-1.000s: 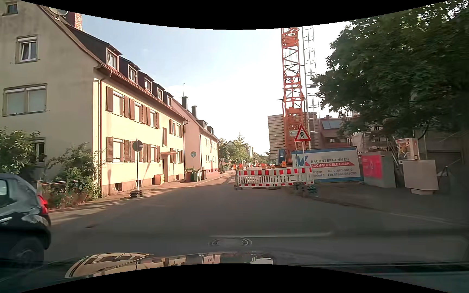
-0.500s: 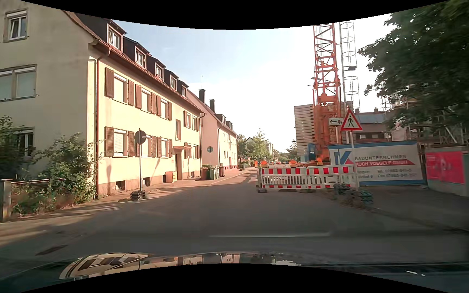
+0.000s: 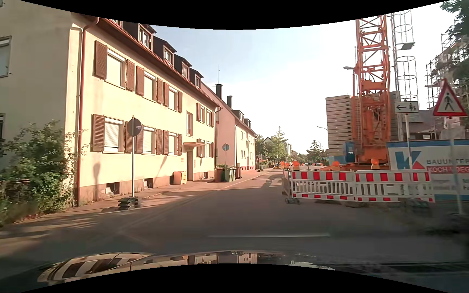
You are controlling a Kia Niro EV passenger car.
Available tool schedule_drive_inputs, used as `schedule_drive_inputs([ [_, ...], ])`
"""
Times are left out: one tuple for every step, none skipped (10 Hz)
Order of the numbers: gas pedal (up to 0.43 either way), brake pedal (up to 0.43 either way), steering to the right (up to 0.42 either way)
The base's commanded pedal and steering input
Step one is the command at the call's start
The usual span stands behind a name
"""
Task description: Follow the waypoints while adhering to traffic rules and regulations
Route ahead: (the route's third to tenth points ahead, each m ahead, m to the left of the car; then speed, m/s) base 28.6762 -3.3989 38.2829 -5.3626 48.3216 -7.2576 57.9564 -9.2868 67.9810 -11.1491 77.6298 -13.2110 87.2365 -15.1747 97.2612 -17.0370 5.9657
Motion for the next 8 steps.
schedule_drive_inputs([
  [0.197,0.0,-0.036],
  [0.197,0.0,-0.02],
  [0.197,0.0,-0.007],
  [0.189,0.0,-0.001],
  [0.189,0.0,0.006],
  [0.169,0.0,0.018],
  [0.157,0.0,0.028],
  [0.157,0.0,0.039],
])
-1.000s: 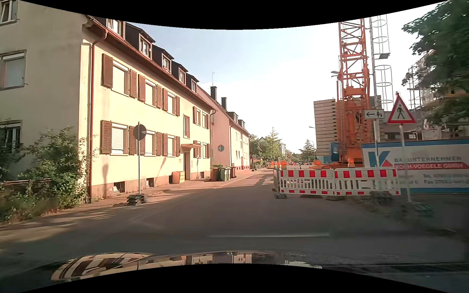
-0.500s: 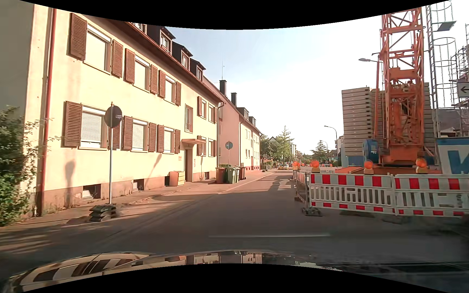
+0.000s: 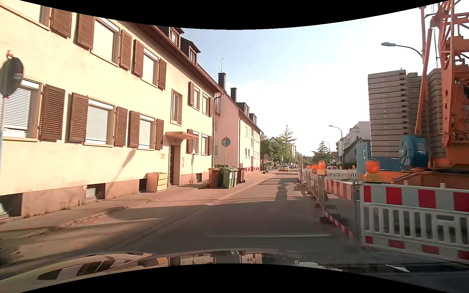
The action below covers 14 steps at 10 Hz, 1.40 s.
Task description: Follow the waypoints while adhering to traffic rules and regulations
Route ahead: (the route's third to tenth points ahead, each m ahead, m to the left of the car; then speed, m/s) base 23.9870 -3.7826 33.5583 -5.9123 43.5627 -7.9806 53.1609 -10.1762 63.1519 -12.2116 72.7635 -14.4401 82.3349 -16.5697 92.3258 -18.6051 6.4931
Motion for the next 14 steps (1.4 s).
schedule_drive_inputs([
  [0.15,0.0,0.049],
  [0.15,0.0,0.056],
  [0.15,0.0,0.062],
  [0.15,0.0,0.065],
  [0.15,0.0,0.068],
  [0.15,0.0,0.067],
  [0.15,0.0,0.067],
  [0.138,0.0,0.067],
  [0.13,0.0,0.067],
  [0.118,0.0,0.067],
  [0.118,0.0,0.067],
  [0.118,0.0,0.063],
  [0.11,0.0,0.059],
  [0.098,0.0,0.056],
])
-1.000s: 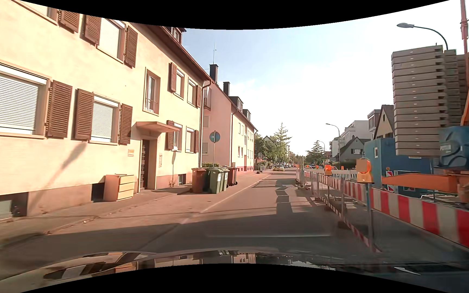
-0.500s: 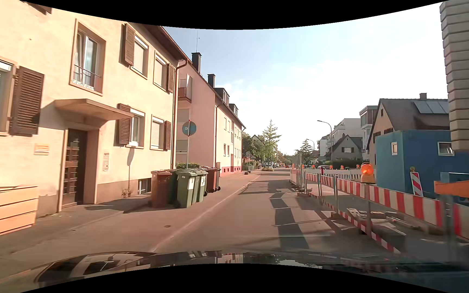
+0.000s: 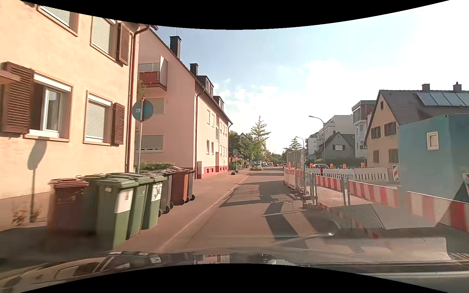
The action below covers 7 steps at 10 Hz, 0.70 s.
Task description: Follow the waypoints while adhering to traffic rules and regulations
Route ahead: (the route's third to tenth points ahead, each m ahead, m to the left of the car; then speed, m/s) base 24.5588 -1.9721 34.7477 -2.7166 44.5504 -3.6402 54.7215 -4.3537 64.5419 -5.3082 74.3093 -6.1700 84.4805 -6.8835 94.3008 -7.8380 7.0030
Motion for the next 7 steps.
schedule_drive_inputs([
  [0.087,0.0,0.054],
  [0.087,0.0,0.048],
  [0.079,0.0,0.042],
  [0.079,0.0,0.035],
  [0.067,0.0,0.031],
  [0.067,0.0,0.026],
  [0.067,0.0,0.022],
])
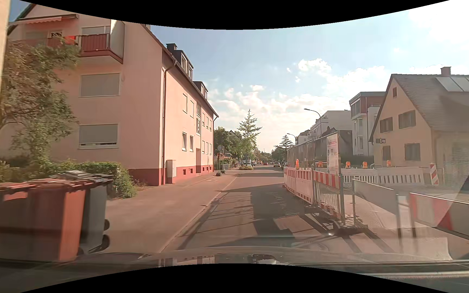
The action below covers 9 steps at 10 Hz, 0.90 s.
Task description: Follow the waypoints while adhering to traffic rules and regulations
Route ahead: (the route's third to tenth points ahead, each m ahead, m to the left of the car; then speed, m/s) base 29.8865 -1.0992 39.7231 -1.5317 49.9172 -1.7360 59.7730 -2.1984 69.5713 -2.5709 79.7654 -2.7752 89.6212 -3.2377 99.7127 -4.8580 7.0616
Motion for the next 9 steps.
schedule_drive_inputs([
  [0.067,0.0,0.02],
  [0.067,0.0,0.02],
  [0.059,0.0,0.02],
  [0.059,0.0,0.02],
  [0.059,0.0,0.02],
  [0.047,0.0,0.02],
  [0.047,0.0,0.02],
  [0.039,0.0,0.02],
  [0.028,0.0,0.023],
])
